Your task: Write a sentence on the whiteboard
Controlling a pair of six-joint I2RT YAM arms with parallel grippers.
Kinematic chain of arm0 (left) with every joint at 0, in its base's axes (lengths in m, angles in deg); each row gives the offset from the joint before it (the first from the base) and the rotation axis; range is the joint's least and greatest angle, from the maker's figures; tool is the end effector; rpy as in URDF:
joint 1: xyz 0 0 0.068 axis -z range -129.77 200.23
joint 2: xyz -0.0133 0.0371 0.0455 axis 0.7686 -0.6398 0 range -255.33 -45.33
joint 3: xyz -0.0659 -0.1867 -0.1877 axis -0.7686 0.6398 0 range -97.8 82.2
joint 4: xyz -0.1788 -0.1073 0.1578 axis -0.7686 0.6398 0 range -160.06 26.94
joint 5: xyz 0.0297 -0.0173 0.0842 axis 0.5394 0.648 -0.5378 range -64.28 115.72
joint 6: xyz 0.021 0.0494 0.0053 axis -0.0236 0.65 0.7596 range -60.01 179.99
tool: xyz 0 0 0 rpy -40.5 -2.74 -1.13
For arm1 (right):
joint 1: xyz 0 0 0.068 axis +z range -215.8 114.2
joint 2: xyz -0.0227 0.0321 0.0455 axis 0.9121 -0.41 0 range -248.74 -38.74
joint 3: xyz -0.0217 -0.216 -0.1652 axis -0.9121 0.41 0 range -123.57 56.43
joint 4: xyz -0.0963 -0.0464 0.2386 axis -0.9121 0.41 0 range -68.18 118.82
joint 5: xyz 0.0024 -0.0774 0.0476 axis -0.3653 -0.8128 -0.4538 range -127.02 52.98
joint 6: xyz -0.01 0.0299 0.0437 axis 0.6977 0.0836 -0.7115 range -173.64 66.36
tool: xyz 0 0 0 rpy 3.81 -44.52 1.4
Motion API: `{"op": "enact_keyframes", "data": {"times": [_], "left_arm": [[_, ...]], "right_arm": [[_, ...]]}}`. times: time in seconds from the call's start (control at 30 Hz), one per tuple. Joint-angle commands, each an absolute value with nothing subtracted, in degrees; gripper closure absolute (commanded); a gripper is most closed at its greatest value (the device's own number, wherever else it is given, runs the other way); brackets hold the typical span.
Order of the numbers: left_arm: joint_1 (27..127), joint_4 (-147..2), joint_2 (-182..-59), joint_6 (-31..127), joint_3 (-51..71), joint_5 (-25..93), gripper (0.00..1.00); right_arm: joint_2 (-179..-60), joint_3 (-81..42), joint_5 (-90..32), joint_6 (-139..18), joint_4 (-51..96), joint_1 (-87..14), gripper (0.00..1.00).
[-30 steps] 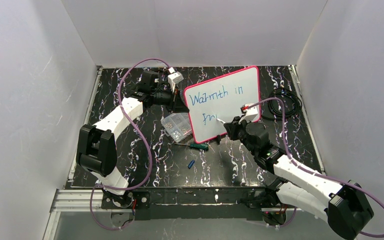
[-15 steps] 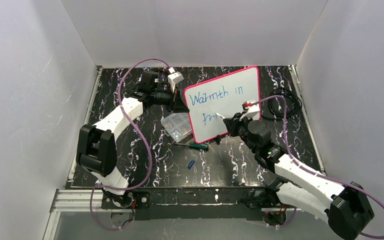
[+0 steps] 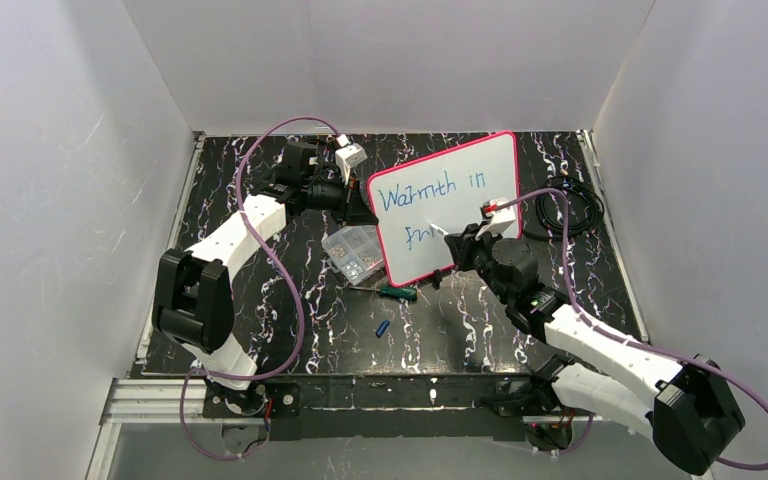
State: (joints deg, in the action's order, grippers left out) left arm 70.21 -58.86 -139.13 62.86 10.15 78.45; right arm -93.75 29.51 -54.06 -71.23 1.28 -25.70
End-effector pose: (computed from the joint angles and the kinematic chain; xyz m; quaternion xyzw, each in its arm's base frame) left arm 0.3358 -0.1523 0.2898 0.3638 0.7296 -0.4495 0.3650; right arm 0.1751 0.1337 0.2531 -0.0494 0.7486 0.2168 0.6247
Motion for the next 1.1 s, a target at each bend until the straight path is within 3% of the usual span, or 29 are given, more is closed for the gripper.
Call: {"op": "enact_keyframes", "data": {"times": [0.0, 0.23, 1.07], "left_arm": [[70.8, -58.1, -135.3, 63.7, 8.1, 82.5, 1.00], [70.8, -58.1, -135.2, 63.7, 8.0, 82.7, 1.00], [70.8, -58.0, -135.1, 63.8, 8.1, 82.4, 1.00]], "right_arm": [[-90.3, 27.2, -55.0, -71.0, 0.4, -26.0, 0.99], [-86.4, 30.1, -57.3, -71.9, 4.8, -26.0, 0.99], [-92.5, 30.5, -58.3, -70.7, 2.4, -26.0, 0.99]]}}
